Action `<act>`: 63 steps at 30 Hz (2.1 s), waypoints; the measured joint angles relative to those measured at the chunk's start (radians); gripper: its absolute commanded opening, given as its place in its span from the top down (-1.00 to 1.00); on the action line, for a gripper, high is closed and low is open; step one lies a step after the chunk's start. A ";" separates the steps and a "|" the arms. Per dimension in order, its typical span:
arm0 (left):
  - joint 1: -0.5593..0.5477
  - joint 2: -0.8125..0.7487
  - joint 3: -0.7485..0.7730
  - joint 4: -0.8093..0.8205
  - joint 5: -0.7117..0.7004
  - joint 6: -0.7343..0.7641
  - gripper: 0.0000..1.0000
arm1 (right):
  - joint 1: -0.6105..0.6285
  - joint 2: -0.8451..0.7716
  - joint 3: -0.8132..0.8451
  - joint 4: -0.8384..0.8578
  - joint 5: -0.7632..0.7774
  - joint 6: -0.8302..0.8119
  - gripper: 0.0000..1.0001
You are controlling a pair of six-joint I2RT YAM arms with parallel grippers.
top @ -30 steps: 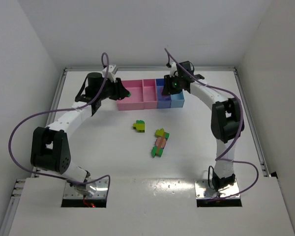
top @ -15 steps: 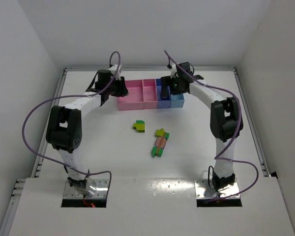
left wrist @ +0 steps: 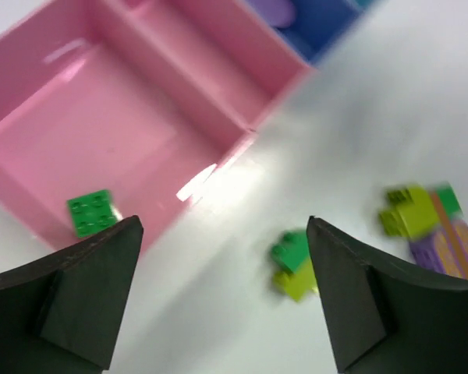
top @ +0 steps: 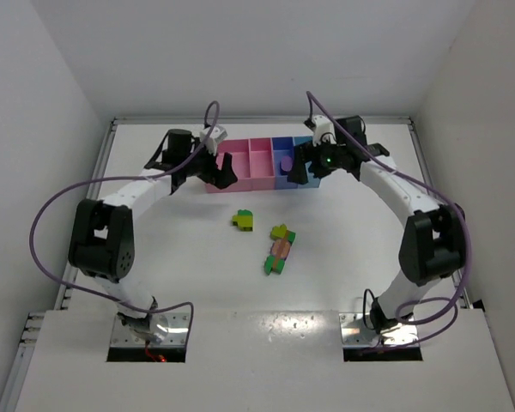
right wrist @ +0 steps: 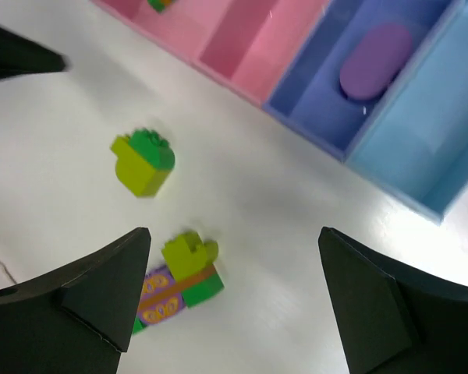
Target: Sort the legos into containers by color
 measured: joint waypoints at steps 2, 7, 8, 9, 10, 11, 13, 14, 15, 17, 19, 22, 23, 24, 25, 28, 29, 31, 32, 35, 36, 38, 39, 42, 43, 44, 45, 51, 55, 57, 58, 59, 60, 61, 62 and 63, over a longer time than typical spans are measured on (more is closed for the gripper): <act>-0.013 -0.060 -0.008 -0.079 0.074 0.090 -0.62 | -0.023 -0.027 -0.052 -0.007 -0.022 -0.015 -0.78; -0.077 -0.156 -0.052 -0.263 0.140 0.308 -0.51 | -0.075 -0.040 -0.121 -0.042 -0.043 -0.032 -0.78; -0.099 -0.157 -0.060 -0.289 0.142 0.336 -0.56 | -0.084 -0.040 -0.123 -0.049 -0.046 -0.034 -0.78; -0.124 -0.157 -0.074 -0.301 0.141 0.352 -0.61 | -0.092 -0.040 -0.123 -0.051 -0.049 -0.034 -0.78; -0.145 -0.157 -0.091 -0.305 0.133 0.359 -0.63 | -0.098 -0.040 -0.123 -0.050 -0.054 -0.034 -0.78; -0.175 -0.158 -0.113 -0.310 0.118 0.366 -0.67 | -0.103 -0.041 -0.123 -0.050 -0.060 -0.034 -0.78; -0.229 -0.161 -0.147 -0.309 0.089 0.376 -0.77 | -0.109 -0.042 -0.123 -0.051 -0.066 -0.035 -0.78; -0.253 -0.163 -0.161 -0.309 0.073 0.380 -0.80 | -0.112 -0.042 -0.123 -0.051 -0.069 -0.035 -0.78; -0.273 -0.163 -0.169 -0.309 0.062 0.384 -0.83 | -0.112 -0.042 -0.123 -0.052 -0.071 -0.036 -0.78; -0.300 -0.163 -0.177 -0.304 0.039 0.402 -0.93 | -0.119 -0.042 -0.123 -0.053 -0.079 -0.037 -0.78; -0.305 -0.163 -0.177 -0.293 0.014 0.423 -0.98 | -0.122 -0.045 -0.123 -0.055 -0.089 -0.037 -0.78; -0.303 -0.156 -0.178 -0.255 -0.032 0.469 -0.98 | -0.125 -0.050 -0.123 -0.057 -0.098 -0.038 -0.78; -0.300 -0.150 -0.178 -0.243 -0.041 0.485 -0.98 | -0.125 -0.051 -0.123 -0.058 -0.102 -0.037 -0.78; -0.298 -0.140 -0.178 -0.233 -0.049 0.501 -1.00 | -0.125 -0.053 -0.123 -0.058 -0.105 -0.037 -0.78; -0.295 -0.127 -0.178 -0.225 -0.054 0.517 -1.00 | -0.125 -0.055 -0.123 -0.058 -0.109 -0.038 -0.78; -0.288 -0.076 -0.177 -0.214 -0.070 0.570 -1.00 | -0.125 -0.055 -0.123 -0.060 -0.119 -0.037 -0.78; -0.285 -0.058 -0.174 -0.214 -0.072 0.585 -1.00 | -0.125 -0.056 -0.123 -0.064 -0.121 -0.038 -0.78; -0.282 -0.026 -0.171 -0.212 -0.075 0.614 -1.00 | -0.125 -0.056 -0.123 -0.068 -0.123 -0.038 -0.78; -0.280 -0.013 -0.167 -0.213 -0.077 0.625 -1.00 | -0.125 -0.056 -0.123 -0.071 -0.124 -0.038 -0.78; -0.280 0.028 -0.138 -0.212 -0.078 0.654 -1.00 | -0.125 -0.056 -0.123 -0.074 -0.131 -0.038 -0.78; -0.280 0.042 -0.125 -0.211 -0.078 0.665 -1.00 | -0.125 -0.056 -0.123 -0.074 -0.134 -0.037 -0.78; -0.280 0.063 -0.107 -0.203 -0.084 0.679 -1.00 | -0.125 -0.056 -0.123 -0.074 -0.137 -0.038 -0.78; -0.280 0.068 -0.103 -0.200 -0.086 0.686 -1.00 | -0.125 -0.056 -0.123 -0.074 -0.138 -0.038 -0.78; -0.280 0.091 -0.089 -0.195 -0.090 0.701 -0.97 | -0.125 -0.056 -0.123 -0.075 -0.140 -0.037 -0.78; -0.280 0.096 -0.089 -0.193 -0.091 0.703 -0.94 | -0.125 -0.056 -0.123 -0.076 -0.140 -0.038 -0.78; -0.280 0.101 -0.088 -0.195 -0.092 0.710 -0.91 | -0.125 -0.056 -0.123 -0.077 -0.140 -0.038 -0.78; -0.280 0.105 -0.087 -0.196 -0.092 0.713 -0.82 | -0.125 -0.056 -0.123 -0.079 -0.140 -0.038 -0.78; -0.273 0.114 -0.085 -0.216 -0.093 0.745 -0.31 | -0.125 -0.050 -0.122 -0.080 -0.164 -0.034 -0.78; -0.270 0.114 -0.085 -0.212 -0.085 0.745 0.25 | -0.126 -0.026 -0.123 -0.056 -0.238 0.032 -0.78; -0.267 0.114 -0.085 -0.212 -0.082 0.727 0.28 | -0.126 -0.003 -0.135 -0.004 -0.299 0.105 -0.78; -0.266 0.113 -0.086 -0.210 -0.079 0.713 0.33 | -0.125 0.010 -0.146 0.027 -0.332 0.146 -0.78; -0.264 0.109 -0.089 -0.205 -0.077 0.697 0.33 | -0.125 0.025 -0.163 0.062 -0.366 0.200 -0.78; -0.263 0.101 -0.097 -0.196 -0.075 0.677 0.37 | -0.125 0.039 -0.174 0.092 -0.395 0.244 -0.78; -0.262 0.088 -0.106 -0.185 -0.075 0.657 0.39 | -0.126 0.055 -0.183 0.121 -0.423 0.289 -0.78; -0.262 0.072 -0.116 -0.175 -0.074 0.632 0.39 | -0.124 0.071 -0.187 0.144 -0.444 0.325 -0.78; -0.261 0.050 -0.124 -0.166 -0.073 0.607 0.39 | -0.124 0.087 -0.188 0.164 -0.462 0.355 -0.78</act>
